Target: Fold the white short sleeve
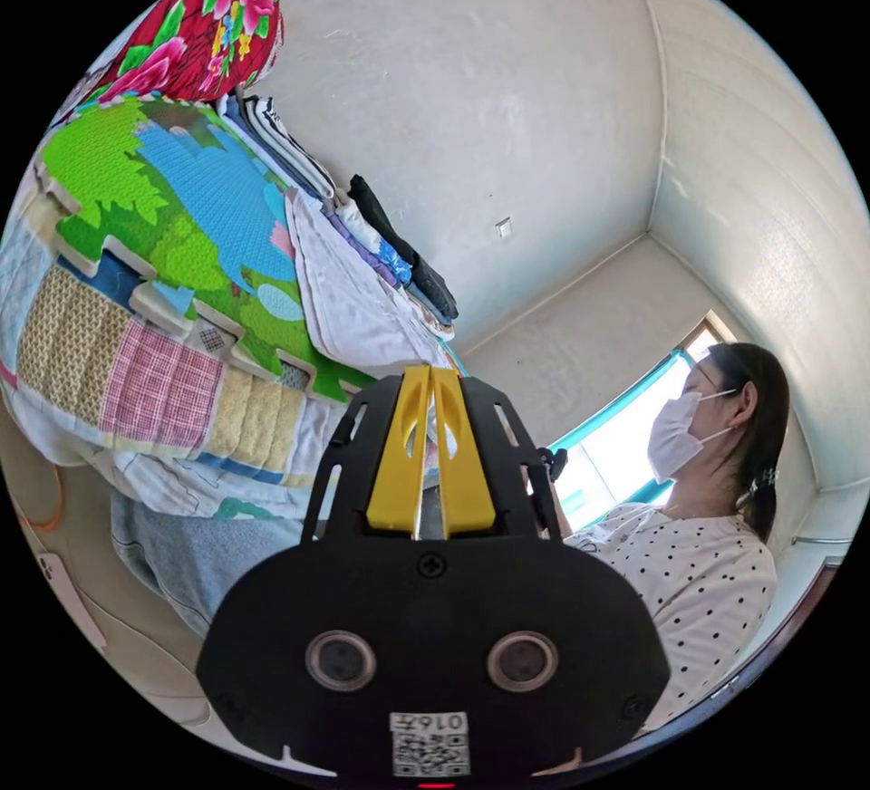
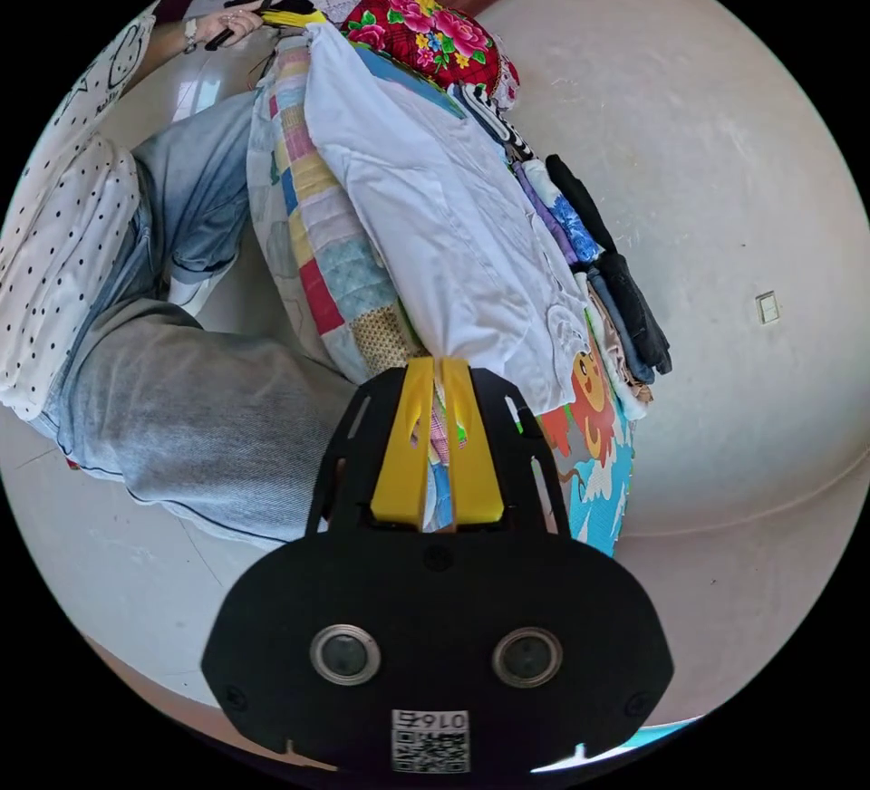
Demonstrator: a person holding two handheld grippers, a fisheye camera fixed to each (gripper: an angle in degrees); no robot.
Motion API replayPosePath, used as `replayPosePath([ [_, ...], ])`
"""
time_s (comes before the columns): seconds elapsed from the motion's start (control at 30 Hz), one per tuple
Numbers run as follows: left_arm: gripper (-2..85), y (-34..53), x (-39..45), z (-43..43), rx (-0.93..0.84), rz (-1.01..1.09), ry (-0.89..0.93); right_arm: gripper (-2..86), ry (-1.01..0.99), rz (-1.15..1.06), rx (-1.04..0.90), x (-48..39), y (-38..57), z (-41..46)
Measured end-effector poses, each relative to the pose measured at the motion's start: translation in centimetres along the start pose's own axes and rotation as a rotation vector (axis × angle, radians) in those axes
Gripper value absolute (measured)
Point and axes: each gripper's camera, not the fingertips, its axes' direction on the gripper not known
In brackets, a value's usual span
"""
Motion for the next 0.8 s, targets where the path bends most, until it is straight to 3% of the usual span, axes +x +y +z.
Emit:
replayPosePath([
  [0.2, -1.0, -0.2, 0.6, 0.6, -0.115, 0.026, 0.057, 0.0, 0.061, 0.048, 0.091, 4.2, -0.9, -2.5],
  [0.3, -1.0, 0.2, 0.4, 1.1, -0.191, 0.009, 0.044, 0.1, -0.002, 0.084, 0.132, 7.2, -1.2, -3.1],
  [0.53, -1.0, 1.8, -0.8, 1.8, -0.247, -0.043, 0.010, 4.1, -0.241, 0.045, -0.046, 10.6, -3.7, 1.7],
  [0.63, -1.0, 2.2, -0.4, 2.0, -0.249, -0.001, 0.031, 7.2, -0.346, 0.108, 0.176, 14.6, -5.2, 0.4],
  [0.7, -1.0, 2.3, -0.3, 2.1, -0.252, 0.022, 0.050, 7.1, -0.342, 0.206, 0.505, 18.9, -7.1, -1.1],
  [0.8, -1.0, 2.7, -0.3, 2.1, -0.249, 0.054, 0.066, 4.6, -0.463, 0.349, 0.733, 25.0, -13.2, 0.2],
])
